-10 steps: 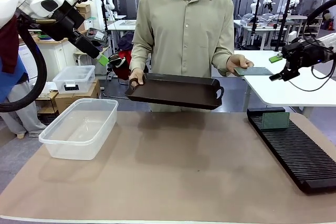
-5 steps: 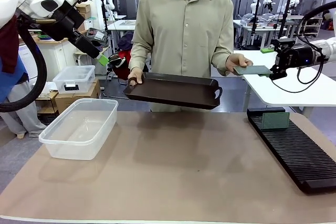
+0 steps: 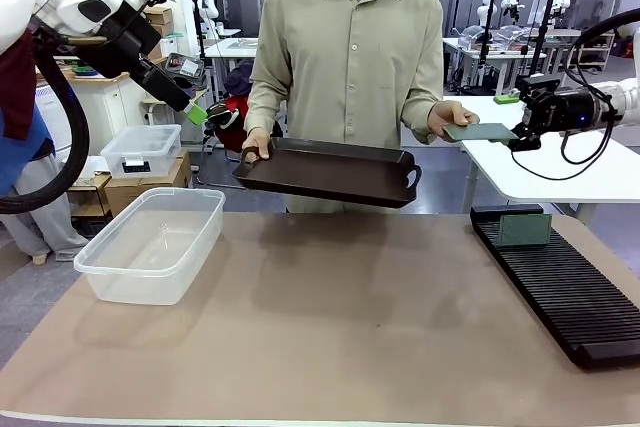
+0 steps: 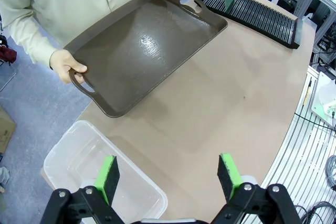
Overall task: Sort PCBs into racks and boxes based on the side picked up.
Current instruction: Pick up the Blank PCB handed by the Human.
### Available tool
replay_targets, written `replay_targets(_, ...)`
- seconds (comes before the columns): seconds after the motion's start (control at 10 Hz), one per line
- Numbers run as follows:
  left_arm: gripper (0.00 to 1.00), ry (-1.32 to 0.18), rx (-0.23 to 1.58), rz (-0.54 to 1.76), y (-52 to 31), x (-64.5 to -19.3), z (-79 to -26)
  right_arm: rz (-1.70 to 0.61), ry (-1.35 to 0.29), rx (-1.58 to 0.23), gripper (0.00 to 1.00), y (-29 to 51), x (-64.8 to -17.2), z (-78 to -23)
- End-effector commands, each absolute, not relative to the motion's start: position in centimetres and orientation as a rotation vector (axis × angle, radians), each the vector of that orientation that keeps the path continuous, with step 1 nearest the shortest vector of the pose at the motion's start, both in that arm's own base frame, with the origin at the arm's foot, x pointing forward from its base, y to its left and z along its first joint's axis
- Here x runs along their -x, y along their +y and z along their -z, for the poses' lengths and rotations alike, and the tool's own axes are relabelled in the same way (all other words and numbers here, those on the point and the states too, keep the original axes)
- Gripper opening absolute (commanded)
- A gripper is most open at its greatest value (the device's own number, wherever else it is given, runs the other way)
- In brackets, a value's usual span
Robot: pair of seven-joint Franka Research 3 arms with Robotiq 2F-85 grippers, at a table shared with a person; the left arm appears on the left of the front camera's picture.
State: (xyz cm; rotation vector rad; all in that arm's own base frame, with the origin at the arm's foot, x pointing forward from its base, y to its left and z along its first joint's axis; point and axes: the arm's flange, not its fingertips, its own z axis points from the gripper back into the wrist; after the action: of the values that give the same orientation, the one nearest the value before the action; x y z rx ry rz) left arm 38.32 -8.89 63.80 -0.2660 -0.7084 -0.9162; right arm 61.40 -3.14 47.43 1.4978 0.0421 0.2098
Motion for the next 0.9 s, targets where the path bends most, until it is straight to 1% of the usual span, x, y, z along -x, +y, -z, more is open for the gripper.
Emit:
replay_targets(0.0,1.00,-0.702,0.276,0.918,-8.79,-38.33,-63.60,-0.212,0.061,-1.523,0.36,-3.40,-61.65,-47.91)
replay_targets(0.1,1.00,-0.702,0.276,0.918,-8.79,-38.33,-63.60,-0.216,0.059,-1.525,0.00,-3.31,-61.68,-47.84)
replay_targets(0.8,1.00,-0.702,0.276,0.918,-8.79,-38.33,-63.60,-0.234,0.086,-1.544,0.00,-3.32,-61.73,-47.62)
